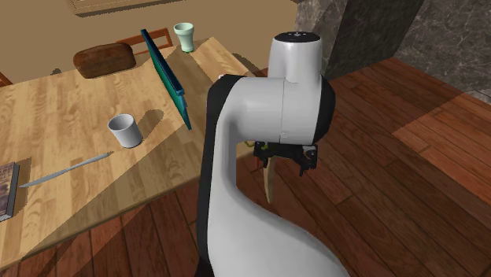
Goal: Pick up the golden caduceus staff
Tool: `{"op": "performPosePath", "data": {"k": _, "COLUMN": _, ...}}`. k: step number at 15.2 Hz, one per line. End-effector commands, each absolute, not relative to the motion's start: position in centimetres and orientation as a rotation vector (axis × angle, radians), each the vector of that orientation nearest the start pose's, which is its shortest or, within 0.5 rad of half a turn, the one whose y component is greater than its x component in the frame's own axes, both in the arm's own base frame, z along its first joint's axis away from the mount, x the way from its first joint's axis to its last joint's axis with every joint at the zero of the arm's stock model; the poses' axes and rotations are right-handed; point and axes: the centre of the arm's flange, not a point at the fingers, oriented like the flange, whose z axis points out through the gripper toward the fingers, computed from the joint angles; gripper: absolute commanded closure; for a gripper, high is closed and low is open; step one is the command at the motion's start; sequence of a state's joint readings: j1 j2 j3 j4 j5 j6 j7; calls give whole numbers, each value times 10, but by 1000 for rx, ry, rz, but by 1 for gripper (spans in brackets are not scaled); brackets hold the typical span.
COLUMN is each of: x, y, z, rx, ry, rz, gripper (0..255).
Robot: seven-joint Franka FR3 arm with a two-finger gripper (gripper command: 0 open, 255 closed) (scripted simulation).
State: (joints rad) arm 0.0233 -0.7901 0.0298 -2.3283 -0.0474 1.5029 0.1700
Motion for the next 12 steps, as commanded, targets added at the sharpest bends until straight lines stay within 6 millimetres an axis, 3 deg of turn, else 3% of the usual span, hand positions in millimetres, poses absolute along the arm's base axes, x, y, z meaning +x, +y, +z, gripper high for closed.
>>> {"op": "performPosePath", "data": {"k": 1, "x": 299, "y": 14, "z": 599, "rx": -3207, "ry": 206, "rz": 45, "gripper": 0}}
{"op": "performPosePath", "data": {"k": 12, "x": 415, "y": 97, "z": 574, "rx": -3270, "ry": 260, "rz": -33, "gripper": 0}}
